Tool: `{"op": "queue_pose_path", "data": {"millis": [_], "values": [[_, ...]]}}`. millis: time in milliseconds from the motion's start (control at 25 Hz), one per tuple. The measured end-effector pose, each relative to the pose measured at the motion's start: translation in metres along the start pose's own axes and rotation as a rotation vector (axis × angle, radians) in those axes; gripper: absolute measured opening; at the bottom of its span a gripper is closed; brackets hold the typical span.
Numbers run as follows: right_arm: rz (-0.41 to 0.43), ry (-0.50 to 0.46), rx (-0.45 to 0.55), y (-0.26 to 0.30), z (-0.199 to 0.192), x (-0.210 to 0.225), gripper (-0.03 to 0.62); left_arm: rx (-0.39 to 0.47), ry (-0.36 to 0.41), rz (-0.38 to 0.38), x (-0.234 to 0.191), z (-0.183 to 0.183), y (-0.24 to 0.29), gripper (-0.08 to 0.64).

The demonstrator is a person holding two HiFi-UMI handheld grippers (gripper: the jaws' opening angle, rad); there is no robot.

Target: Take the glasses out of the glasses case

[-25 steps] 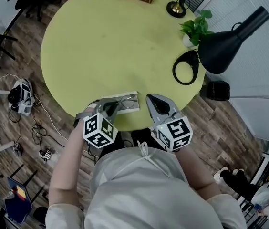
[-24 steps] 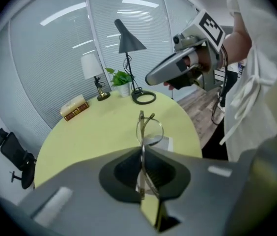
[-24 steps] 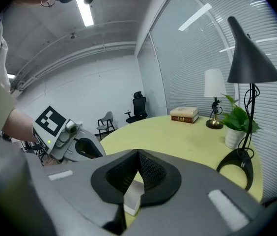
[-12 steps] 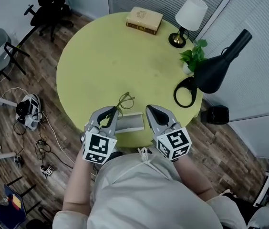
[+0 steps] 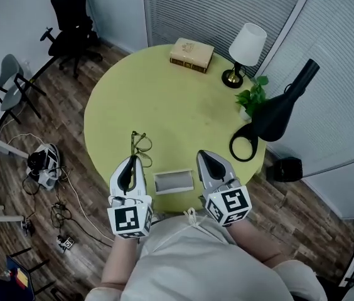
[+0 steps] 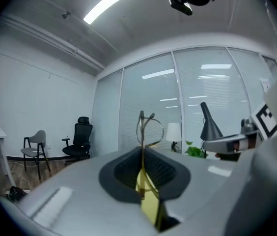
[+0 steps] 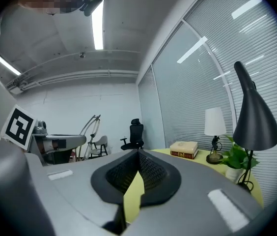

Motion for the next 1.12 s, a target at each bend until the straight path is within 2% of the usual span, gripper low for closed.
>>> {"op": "queue_pose_path", "data": {"millis": [200, 440, 840, 1120], "values": [[0.012, -0.026, -0.001, -0.003, 0.003, -0.006, 0.000, 0.025, -0.027, 0.046, -0.005, 0.004, -0.007, 0.015], [0.060, -0.074, 0.006, -0.004, 0.004, -0.018, -0.002, 0.010, -0.031, 0.021, -0.001, 0.001, -0.001, 0.015], [0.022, -0.095, -0.018, 0.000, 0.000, -0.012, -0.002, -0.018, 0.045, -0.012, 0.014, -0.004, 0.008, 0.015], [0.031, -0.098, -0.036, 0.005, -0.005, -0.012, -0.002, -0.029, 0.015, -0.025, 0.012, -0.010, 0.015, 0.015]]}}
Point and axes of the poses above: the fingertips, and each gripper's own axes: y forward along the fingers, x to its right, z out of its top, the point moved 1 cm from there along -y, backward along the fingers, and after that the axes turned 14 degrees about -z, right-handed, at the moved point
